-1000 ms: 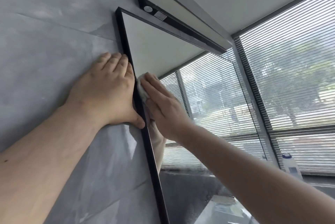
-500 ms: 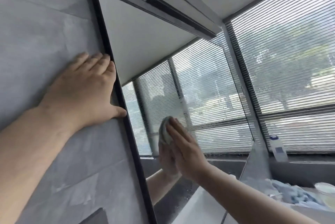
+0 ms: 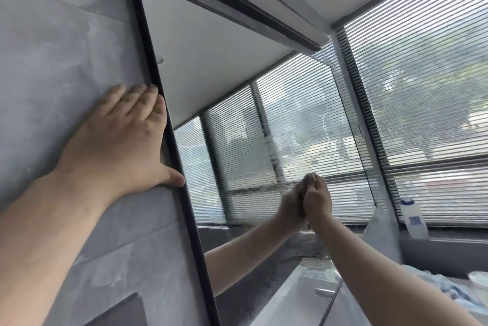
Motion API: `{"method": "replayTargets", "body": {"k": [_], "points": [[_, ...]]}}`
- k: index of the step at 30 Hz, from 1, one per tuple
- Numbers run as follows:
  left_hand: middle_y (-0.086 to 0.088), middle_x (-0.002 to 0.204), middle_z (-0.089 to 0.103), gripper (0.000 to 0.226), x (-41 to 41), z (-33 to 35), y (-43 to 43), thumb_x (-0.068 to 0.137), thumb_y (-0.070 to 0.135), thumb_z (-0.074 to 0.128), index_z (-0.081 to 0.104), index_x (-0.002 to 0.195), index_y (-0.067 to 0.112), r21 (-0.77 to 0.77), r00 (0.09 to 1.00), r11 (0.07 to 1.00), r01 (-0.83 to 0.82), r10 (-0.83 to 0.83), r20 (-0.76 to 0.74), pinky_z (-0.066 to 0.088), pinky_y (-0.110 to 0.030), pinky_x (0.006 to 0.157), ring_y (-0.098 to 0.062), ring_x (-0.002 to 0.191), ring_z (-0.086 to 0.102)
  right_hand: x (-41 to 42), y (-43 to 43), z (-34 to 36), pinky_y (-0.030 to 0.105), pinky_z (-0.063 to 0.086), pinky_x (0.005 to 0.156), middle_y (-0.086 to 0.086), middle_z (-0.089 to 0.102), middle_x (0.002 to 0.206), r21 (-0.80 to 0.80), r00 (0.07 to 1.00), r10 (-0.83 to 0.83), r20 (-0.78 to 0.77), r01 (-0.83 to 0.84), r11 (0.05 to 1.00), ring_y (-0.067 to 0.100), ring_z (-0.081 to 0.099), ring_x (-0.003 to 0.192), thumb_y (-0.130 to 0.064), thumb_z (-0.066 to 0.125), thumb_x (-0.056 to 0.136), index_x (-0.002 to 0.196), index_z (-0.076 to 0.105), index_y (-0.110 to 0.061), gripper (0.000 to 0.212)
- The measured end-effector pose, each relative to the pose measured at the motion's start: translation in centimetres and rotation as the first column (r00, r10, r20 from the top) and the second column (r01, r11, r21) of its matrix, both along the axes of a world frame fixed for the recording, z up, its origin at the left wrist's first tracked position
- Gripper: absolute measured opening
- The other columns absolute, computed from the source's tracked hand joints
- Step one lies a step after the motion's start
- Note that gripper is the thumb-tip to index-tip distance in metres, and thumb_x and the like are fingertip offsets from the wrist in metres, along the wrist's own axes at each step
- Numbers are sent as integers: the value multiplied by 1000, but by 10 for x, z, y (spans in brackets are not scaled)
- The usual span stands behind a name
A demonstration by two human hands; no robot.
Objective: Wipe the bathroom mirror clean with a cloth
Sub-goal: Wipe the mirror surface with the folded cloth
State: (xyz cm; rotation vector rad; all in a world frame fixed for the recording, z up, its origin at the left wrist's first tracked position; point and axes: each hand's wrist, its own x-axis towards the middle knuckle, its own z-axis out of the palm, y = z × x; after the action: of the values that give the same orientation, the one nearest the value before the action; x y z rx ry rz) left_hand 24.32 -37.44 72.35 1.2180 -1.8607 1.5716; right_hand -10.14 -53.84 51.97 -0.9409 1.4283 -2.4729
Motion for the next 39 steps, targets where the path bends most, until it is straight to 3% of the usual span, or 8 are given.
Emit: {"method": "replayTargets", "body": {"k": [3,6,11,16,21,25,35,39], "points": [[-15,161,23,147,2,0,-4,43,98,44,27,152,1,-22,1000,1000,18,-18,2,6,-42,124,-26,150,19,30,20,38,33,32,119,0,55,143,-90,992,-2,-126,-10,996,16,44,139,-33,47,103,136,60,-13,40],[-18,154,38,150,6,1,-9,39,104,24,41,144,-3,-24,999,999,42,-42,3,13,-42,120,-30,144,34,82,54,79,18,24,119,2,46,149,-233,931,-3,-365,-89,968,12,35,143,-18,48,105,138,55,-4,36],[-23,143,50,146,6,0,-14,38,104,43,50,134,-7,135,997,990,39,-29,-77,-3,-26,119,-36,134,46,118,66,89,18,19,120,0,41,152,-367,584,-250,-773,-89,926,8,31,144,-10,45,102,141,52,-5,40],[-23,139,54,120,8,-18,-14,57,87,47,54,130,-8,147,988,981,126,-111,-108,-8,-25,118,-36,131,49,55,45,75,9,28,113,0,50,145,-281,907,-64,-416,-61,958,-1,43,135,-13,46,105,136,58,-3,34],[-23,140,54,104,12,-37,-15,65,73,39,56,129,-8,67,978,977,202,-198,-63,5,-34,120,-35,132,49,-22,-4,-12,39,47,101,-5,66,105,99,997,-25,-69,32,995,20,61,104,-33,44,101,103,64,-25,22],[-25,143,49,125,10,-47,-17,51,85,37,52,132,-10,45,990,989,144,-143,-13,21,-51,117,-38,134,45,-30,-15,-100,38,44,85,3,65,93,244,983,-72,168,30,969,30,61,93,-16,41,97,89,62,-18,23],[-25,140,52,126,8,-48,-14,47,84,39,53,130,-10,99,988,983,153,-149,-48,8,-37,119,-37,131,47,-13,-12,-20,48,50,84,5,62,83,25,994,13,108,-16,1000,31,61,85,-19,41,83,79,56,-17,16],[-24,135,57,118,10,-51,-13,52,80,39,58,126,-10,112,982,976,186,-181,-56,7,-33,119,-36,129,52,11,-10,53,42,41,112,-5,61,129,-82,980,98,-173,-114,990,11,53,124,-37,44,86,117,66,-24,40]]}}
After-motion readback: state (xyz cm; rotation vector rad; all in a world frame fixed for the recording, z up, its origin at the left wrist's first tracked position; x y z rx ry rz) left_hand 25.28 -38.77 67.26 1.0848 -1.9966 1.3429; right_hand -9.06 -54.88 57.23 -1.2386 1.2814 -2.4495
